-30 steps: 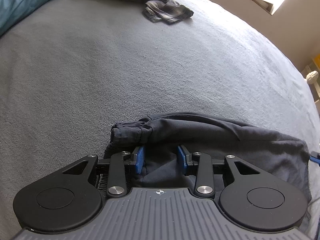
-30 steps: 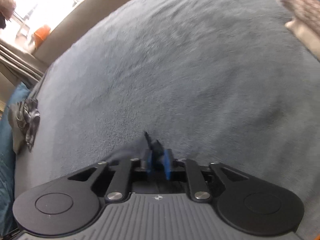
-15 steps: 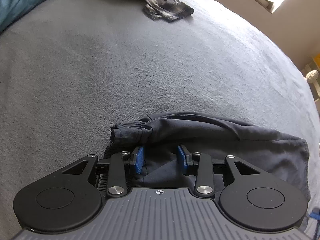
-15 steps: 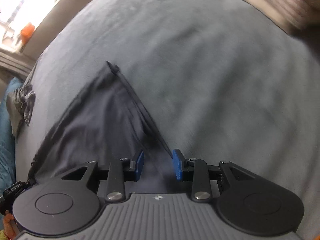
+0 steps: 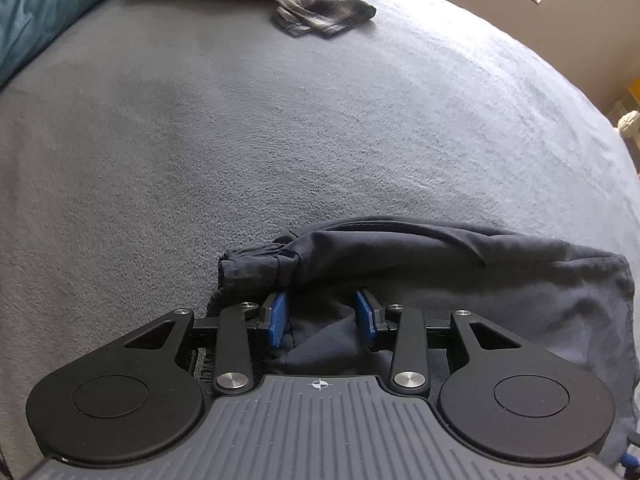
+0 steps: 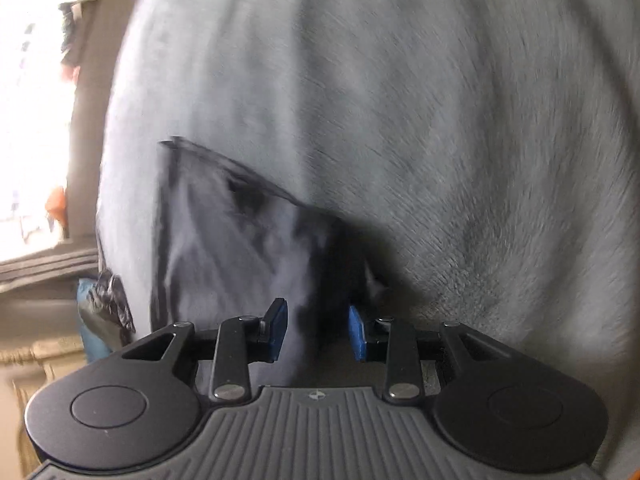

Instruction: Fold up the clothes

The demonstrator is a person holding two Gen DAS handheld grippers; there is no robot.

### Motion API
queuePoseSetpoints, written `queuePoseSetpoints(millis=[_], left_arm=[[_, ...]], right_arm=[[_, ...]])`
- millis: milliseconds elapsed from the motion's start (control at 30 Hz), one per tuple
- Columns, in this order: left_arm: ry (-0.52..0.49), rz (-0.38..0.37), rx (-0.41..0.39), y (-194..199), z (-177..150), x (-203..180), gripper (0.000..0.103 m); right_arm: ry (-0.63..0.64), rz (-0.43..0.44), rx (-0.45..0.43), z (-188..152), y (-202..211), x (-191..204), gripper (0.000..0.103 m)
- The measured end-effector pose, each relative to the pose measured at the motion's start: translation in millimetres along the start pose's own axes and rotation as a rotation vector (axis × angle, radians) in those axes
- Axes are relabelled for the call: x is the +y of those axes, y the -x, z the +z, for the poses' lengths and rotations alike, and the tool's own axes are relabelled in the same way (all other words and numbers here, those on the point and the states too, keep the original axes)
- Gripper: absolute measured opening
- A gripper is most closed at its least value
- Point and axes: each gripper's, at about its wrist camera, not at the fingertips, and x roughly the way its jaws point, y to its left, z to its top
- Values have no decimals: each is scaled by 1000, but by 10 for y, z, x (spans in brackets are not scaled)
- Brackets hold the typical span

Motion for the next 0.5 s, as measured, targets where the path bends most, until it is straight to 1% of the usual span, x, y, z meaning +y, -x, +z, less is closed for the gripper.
queuePoseSetpoints(millis=[133,200,267,400,500], left_arm=[[-23,18,-2,15,-27,-33,37],[-35,28,-2,18,-35,-56,38],[-42,36,-2,15,-36,-76,38],[-56,53,-1,8,-36,-116,39],[-66,64,-1,5,-39,-141,40]], right_arm=[[-86,146,-29,-17,-46,-140,35],[-129,218,-43,-25,-69,-210,32],[-169,275,-56,-35,-83,-282,32],[-232,295,-76,-63,-58,-439,32],[-244,288,-79,-49,-110,-473,32]])
